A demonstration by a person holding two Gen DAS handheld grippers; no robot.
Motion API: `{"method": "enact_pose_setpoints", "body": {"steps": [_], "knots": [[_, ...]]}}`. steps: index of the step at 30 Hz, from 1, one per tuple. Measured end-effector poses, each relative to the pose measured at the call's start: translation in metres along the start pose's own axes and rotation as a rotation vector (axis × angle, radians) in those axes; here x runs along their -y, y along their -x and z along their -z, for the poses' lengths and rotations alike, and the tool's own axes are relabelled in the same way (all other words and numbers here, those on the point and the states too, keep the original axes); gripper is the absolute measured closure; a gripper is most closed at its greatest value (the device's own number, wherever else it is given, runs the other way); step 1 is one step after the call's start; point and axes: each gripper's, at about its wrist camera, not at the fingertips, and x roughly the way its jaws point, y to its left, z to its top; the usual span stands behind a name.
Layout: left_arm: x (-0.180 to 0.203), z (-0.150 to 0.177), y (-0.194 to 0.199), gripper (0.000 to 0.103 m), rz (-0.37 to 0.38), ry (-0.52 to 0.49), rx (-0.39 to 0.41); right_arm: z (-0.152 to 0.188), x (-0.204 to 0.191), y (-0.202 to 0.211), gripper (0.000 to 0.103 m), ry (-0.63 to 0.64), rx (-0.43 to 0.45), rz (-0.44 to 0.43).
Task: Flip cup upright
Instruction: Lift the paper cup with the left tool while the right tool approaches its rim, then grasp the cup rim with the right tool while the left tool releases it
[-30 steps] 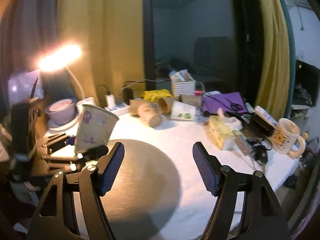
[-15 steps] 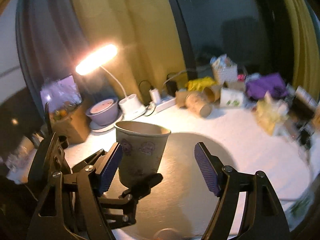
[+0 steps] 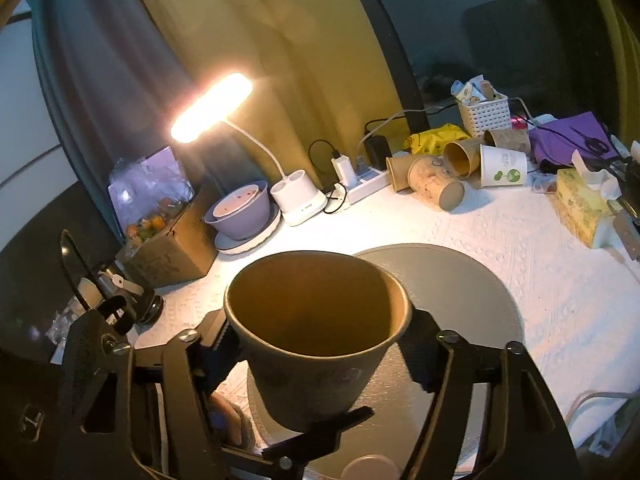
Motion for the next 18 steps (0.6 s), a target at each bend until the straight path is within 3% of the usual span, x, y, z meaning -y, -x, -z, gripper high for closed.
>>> {"method": "enact_pose_setpoints", "body": {"steps": [10, 14, 18], "knots": [[-0.004, 0.001, -0.005, 0.039, -0.009, 0.016, -0.014, 0.000, -0.002, -0.002, 0.034, 0.015, 0.001, 0.013], [-0.007, 0.003, -0.010, 0.026, -0.010, 0.029, -0.043, -0.005, -0.003, 0.000, 0.034, 0.035, 0.026, 0.070], [-0.012, 0.005, -0.016, 0.026, -0.013, 0.061, -0.075, -0.009, 0.000, 0.005, 0.034, 0.055, 0.061, 0.127]]}}
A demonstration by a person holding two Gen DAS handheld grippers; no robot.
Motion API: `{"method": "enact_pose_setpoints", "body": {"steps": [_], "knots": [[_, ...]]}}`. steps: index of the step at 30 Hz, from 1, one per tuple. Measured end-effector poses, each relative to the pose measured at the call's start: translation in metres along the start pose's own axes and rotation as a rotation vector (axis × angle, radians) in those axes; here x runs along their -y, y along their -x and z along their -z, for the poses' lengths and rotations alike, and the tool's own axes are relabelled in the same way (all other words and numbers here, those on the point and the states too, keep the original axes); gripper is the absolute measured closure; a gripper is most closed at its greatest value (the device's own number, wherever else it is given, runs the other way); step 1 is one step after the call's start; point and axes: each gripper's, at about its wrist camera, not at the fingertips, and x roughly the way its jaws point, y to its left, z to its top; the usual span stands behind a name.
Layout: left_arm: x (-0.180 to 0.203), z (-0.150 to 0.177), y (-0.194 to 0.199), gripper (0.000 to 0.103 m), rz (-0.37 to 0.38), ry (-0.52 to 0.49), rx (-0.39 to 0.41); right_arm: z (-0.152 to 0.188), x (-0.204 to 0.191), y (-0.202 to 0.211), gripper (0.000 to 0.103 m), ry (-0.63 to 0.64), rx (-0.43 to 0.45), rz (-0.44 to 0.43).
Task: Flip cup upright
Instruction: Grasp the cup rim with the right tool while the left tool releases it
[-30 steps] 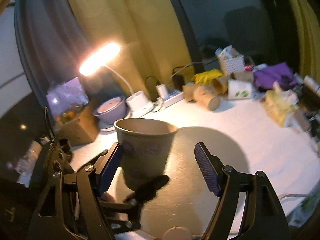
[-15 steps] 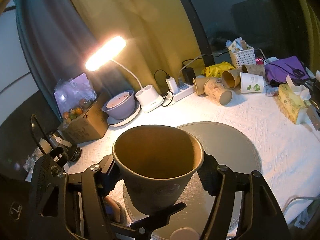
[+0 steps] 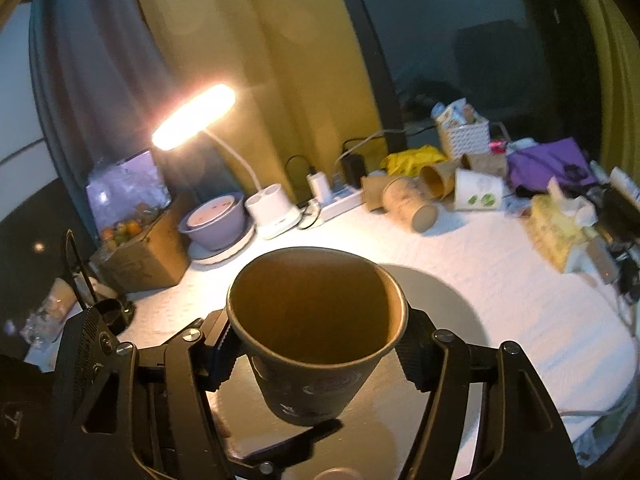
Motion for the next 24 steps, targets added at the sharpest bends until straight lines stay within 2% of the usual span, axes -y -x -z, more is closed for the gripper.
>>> {"method": "enact_pose_setpoints", "body": {"steps": [8, 14, 17, 24], "knots": [[-0.016, 0.003, -0.010, 0.026, -0.033, 0.084, -0.059, -0.004, 0.007, -0.001, 0.034, 0.055, 0.047, 0.126], [-0.027, 0.006, -0.014, 0.026, -0.075, 0.142, -0.089, -0.010, 0.011, -0.014, 0.034, 0.086, 0.050, 0.174], [-0.040, 0.007, -0.016, 0.026, -0.116, 0.197, -0.100, -0.013, 0.013, -0.024, 0.034, 0.098, 0.048, 0.188], [-0.090, 0.016, -0.017, 0.026, -0.264, 0.374, -0.136, -0.018, 0.016, -0.052, 0.034, 0.118, 0.020, 0.204]]}}
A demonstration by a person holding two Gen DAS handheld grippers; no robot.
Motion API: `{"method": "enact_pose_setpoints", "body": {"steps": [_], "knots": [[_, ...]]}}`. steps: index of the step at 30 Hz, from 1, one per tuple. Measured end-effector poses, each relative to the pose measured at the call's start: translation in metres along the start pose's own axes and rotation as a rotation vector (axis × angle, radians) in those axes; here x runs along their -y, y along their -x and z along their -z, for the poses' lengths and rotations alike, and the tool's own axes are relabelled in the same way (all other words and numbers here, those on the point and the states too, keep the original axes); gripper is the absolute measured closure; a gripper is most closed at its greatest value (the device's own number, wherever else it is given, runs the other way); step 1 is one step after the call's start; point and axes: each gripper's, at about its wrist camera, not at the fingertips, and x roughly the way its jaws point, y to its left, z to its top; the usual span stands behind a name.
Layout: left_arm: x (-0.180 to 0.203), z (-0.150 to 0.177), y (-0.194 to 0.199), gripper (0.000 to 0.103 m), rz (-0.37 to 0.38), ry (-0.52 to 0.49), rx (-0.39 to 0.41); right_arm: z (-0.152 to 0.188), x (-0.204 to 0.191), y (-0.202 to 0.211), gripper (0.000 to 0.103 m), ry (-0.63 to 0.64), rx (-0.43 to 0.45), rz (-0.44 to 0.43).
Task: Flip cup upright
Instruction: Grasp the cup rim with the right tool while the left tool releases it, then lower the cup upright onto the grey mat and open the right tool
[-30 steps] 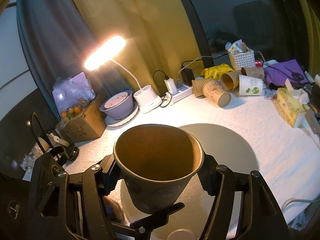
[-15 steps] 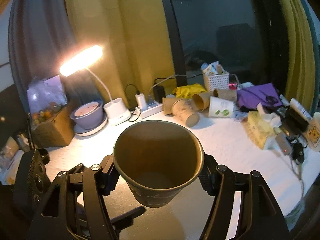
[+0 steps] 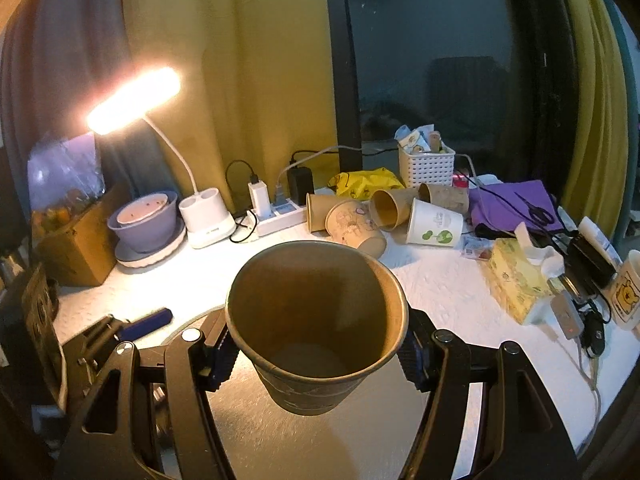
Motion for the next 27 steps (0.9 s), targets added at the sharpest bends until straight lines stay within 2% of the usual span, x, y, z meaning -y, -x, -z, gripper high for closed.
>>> {"method": "enact_pose_setpoints", "body": {"steps": [3, 7, 16, 27], "knots": [[-0.020, -0.002, -0.003, 0.026, -0.046, 0.067, -0.008, -0.001, -0.003, -0.014, 0.034, 0.022, -0.010, 0.008], [-0.033, -0.003, -0.006, 0.026, -0.075, 0.107, -0.015, -0.002, -0.010, -0.035, 0.034, 0.054, -0.019, 0.019], [-0.041, -0.002, -0.017, 0.026, -0.083, 0.134, -0.051, 0.003, -0.024, -0.080, 0.034, 0.122, -0.045, 0.023], [-0.043, 0.000, -0.022, 0.026, -0.075, 0.160, -0.080, 0.018, -0.035, -0.102, 0.034, 0.176, -0.077, 0.050]]}}
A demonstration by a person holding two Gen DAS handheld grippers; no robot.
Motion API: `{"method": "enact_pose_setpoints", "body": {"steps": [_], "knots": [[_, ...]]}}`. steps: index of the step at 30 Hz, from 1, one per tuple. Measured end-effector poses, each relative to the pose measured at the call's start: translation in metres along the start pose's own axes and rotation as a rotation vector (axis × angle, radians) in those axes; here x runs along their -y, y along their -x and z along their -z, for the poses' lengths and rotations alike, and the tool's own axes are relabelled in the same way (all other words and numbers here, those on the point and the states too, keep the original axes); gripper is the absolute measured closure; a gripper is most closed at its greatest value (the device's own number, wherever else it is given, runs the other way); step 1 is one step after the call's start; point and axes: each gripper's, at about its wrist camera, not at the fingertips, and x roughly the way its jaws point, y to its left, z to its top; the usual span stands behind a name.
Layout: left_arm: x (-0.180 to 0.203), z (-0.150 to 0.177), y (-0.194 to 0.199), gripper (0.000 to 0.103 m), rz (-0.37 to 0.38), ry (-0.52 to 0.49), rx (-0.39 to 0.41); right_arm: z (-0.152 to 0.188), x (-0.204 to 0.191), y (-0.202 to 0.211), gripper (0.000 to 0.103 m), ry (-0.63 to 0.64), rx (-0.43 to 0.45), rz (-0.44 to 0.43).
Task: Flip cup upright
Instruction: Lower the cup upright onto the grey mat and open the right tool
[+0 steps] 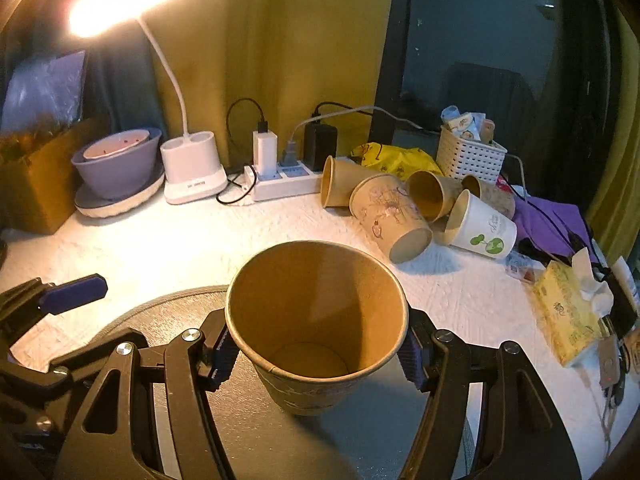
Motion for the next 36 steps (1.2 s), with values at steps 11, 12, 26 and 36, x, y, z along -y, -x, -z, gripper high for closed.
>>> {"method": "enact_pose_setpoints", "body": {"steps": [11, 12, 26, 36], "knots": [[0.004, 0.001, -0.002, 0.026, 0.010, -0.010, -0.012, 0.013, 0.006, -0.005, 0.034, -0.027, -0.048, 0.037], [0.005, 0.001, -0.001, 0.026, 0.006, -0.016, -0.008, 0.013, 0.007, -0.004, 0.034, -0.031, -0.049, 0.036], [0.012, 0.002, 0.005, 0.008, -0.052, -0.058, 0.023, 0.025, 0.008, 0.027, 0.028, -0.060, -0.056, 0.035], [0.024, 0.004, 0.013, 0.007, -0.045, -0.106, 0.036, 0.040, 0.019, 0.066, 0.028, -0.107, -0.061, 0.075]]}}
